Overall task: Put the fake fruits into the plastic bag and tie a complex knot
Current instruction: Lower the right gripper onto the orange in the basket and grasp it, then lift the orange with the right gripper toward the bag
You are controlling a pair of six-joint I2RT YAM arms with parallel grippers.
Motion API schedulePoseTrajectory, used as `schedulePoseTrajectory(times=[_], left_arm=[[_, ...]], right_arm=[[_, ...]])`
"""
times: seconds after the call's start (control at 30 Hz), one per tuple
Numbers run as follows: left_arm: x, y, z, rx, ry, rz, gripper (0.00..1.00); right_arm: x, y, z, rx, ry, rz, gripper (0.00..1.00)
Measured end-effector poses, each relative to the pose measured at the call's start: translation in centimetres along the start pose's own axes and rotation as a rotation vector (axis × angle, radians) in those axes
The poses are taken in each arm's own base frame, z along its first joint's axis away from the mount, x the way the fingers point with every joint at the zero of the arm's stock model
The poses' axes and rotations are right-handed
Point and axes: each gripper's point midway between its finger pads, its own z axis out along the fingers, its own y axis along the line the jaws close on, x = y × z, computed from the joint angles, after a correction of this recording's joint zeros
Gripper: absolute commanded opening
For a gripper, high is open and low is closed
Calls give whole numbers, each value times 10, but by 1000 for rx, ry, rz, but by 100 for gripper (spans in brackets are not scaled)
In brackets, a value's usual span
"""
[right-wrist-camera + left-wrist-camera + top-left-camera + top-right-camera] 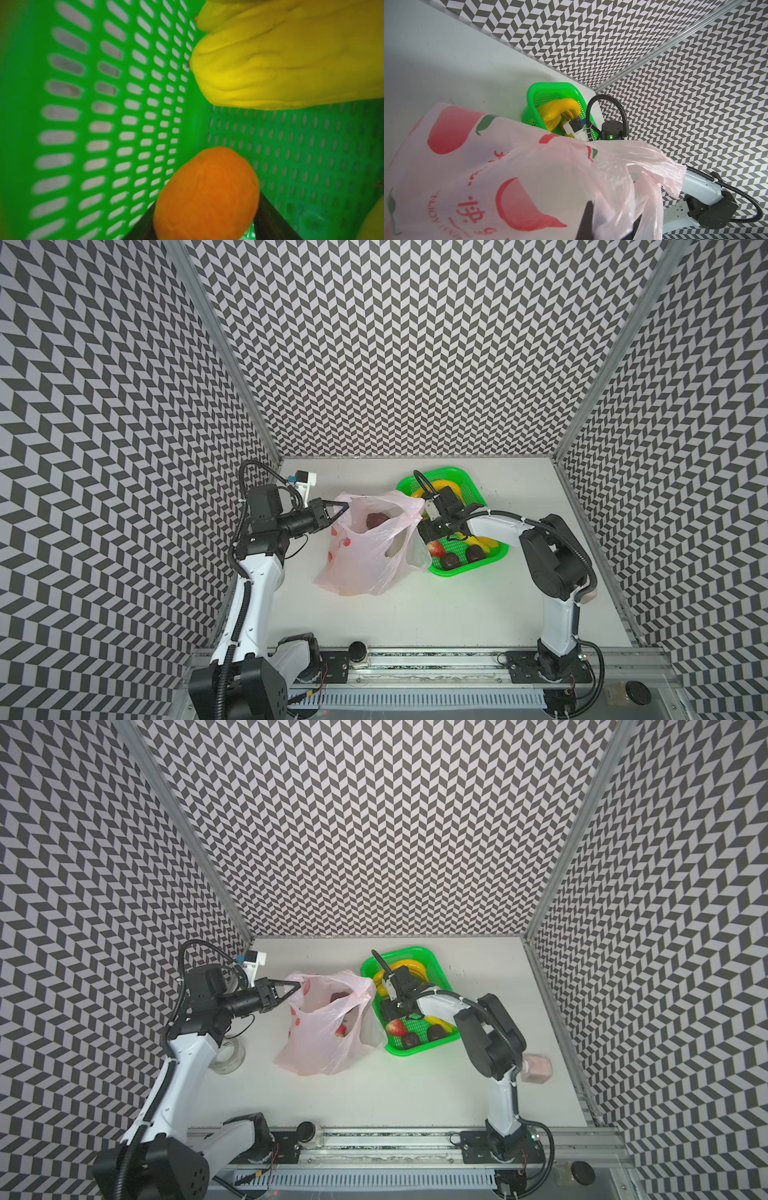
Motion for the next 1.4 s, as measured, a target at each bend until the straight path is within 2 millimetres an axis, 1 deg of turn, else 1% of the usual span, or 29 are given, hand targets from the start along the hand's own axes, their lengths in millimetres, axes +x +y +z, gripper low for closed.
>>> schedulePoseTrajectory(times=[0.17, 0.37, 0.5, 0.6, 0.77, 0.83, 1.03, 1.17, 1.37, 1.4], left_arm=[[0, 0, 0, 0, 0, 0, 0], [0, 0, 0, 0, 0, 0, 0], [0, 0, 0, 0, 0, 0, 0], [0, 0, 0, 0, 0, 0, 0], [0, 0, 0, 0, 0, 0, 0], [0, 0, 0, 0, 1, 0, 0], [0, 0, 0, 0, 1, 0, 0], [1, 0, 0, 0, 1, -1, 0], [1, 0, 0, 1, 1, -1, 0], [1, 0, 0, 1, 1, 0, 0]], right_arm=[[-8, -2, 5, 15, -12, -10, 68], [-20, -6, 2, 47, -45, -26, 75], [-28, -8, 1, 65, -66, -36, 76], [-30, -8, 3, 67, -73, -42, 74], [-25, -10, 9, 71, -56, -42, 71], [-24, -11, 10, 71, -52, -42, 67], [-24, -10, 11, 67, -52, -41, 63], [-20, -11, 12, 68, -45, -41, 62], [-20, -10, 8, 68, -51, -39, 56], [-21, -10, 6, 67, -54, -37, 54]])
